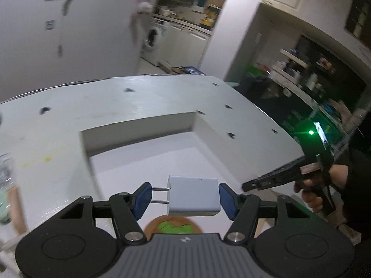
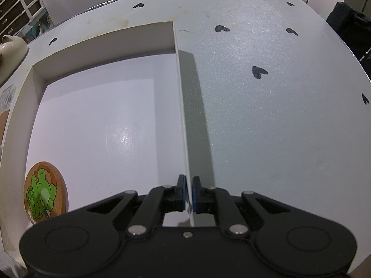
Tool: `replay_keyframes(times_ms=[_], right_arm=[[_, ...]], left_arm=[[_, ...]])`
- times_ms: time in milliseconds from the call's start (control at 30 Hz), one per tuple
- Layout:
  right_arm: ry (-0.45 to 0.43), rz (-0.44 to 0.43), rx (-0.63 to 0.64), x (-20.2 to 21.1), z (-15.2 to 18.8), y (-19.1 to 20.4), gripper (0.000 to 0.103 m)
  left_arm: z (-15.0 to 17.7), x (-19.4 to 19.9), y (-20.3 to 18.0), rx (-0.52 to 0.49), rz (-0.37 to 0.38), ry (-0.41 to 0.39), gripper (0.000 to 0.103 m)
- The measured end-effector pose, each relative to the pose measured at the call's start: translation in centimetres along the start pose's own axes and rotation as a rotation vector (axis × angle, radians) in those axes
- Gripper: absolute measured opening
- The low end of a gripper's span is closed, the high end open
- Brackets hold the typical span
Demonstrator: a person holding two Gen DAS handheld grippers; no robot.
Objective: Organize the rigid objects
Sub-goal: 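Carry the white charger with the left tool into the tray and release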
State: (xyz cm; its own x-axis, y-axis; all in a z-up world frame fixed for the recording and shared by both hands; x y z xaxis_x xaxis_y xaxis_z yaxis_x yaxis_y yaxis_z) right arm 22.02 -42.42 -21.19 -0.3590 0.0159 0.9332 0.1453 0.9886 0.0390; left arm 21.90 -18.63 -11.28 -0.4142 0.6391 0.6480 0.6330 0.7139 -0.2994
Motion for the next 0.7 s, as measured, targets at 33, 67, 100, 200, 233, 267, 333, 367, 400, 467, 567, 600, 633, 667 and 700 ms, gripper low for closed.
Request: replay_keyframes(times_ms=[33,67,100,200,233,267,333,367,400,467,567,600,633,667,700], right_arm=[[0.001,0.002,0.001,0.1,0.1,0.1,0.008],[0.002,0.002,0.003,0.2,0.3,0.1,0.009],[0.004,0.002,0.001,0.3,0.6,0.1,0.010],[0.005,0.006,-0.005,0.7,1.7,0.1,0.012],[0.004,0.009,-0.007,0.9,2.3,0.0,0.012],[-0.001,0.012,-0.008,1.1,2.8,0.0,0.012],[-0.016,0.019,-0.010,1.5,3.8,0.0,0.012],[-0.023,0.022,-0.017,1.6,4.1,-0.1,0.011],[-0.028,0.022,-0.033,1.7,4.4,-0.3,0.010],[-0.034,0.020,-0.077,1.7,4.8,-0.7,0.010],[-0.019,0.000,-0.150,1.6,4.7,-1.2,0.008],[-0.015,0.004,-0.147,1.6,4.7,-1.2,0.008],[-0.013,0.009,-0.139,1.6,4.7,-1.1,0.008],[-0.012,0.013,-0.136,1.6,4.7,-1.0,0.008],[-0.011,0.013,-0.136,1.5,4.7,-1.0,0.008]], left_arm=[[0.0,-0.5,-0.5,-0.010,0.010,0.007,0.063],[-0.1,-1.0,-0.9,-0.019,0.020,0.014,0.063],[-0.1,-1.7,-1.5,-0.029,0.033,0.025,0.063],[0.0,-3.4,-2.6,-0.045,0.066,0.059,0.063],[0.1,-3.9,-3.0,-0.049,0.075,0.071,0.063],[0.3,-4.4,-3.2,-0.052,0.080,0.082,0.063],[0.5,-5.6,-3.7,-0.060,0.084,0.104,0.063],[0.6,-6.2,-3.9,-0.062,0.084,0.116,0.063],[0.7,-6.7,-4.0,-0.062,0.085,0.125,0.063],[0.9,-7.8,-4.4,-0.069,0.085,0.145,0.063],[1.1,-9.3,-5.1,-0.100,0.089,0.171,0.063],[1.3,-9.8,-5.3,-0.115,0.089,0.181,0.063],[1.4,-10.4,-5.5,-0.132,0.086,0.189,0.063],[1.6,-10.9,-5.7,-0.145,0.082,0.198,0.063],[1.8,-11.4,-5.8,-0.156,0.074,0.208,0.063]])
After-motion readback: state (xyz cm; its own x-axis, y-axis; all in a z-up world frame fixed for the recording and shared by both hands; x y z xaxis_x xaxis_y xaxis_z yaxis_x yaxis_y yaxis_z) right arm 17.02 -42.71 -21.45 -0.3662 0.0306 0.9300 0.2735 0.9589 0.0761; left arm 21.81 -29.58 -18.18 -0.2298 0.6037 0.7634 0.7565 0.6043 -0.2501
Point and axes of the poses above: each gripper's, at about its wrist camera, not at the fingertips, and x roughly against the way its jaws point, y to its left, z to its underside, the point moved 7 cm from there along -x, roughly the way its jaws point, and after that the axes turned 1 degree about z, right-handed, at the moved point
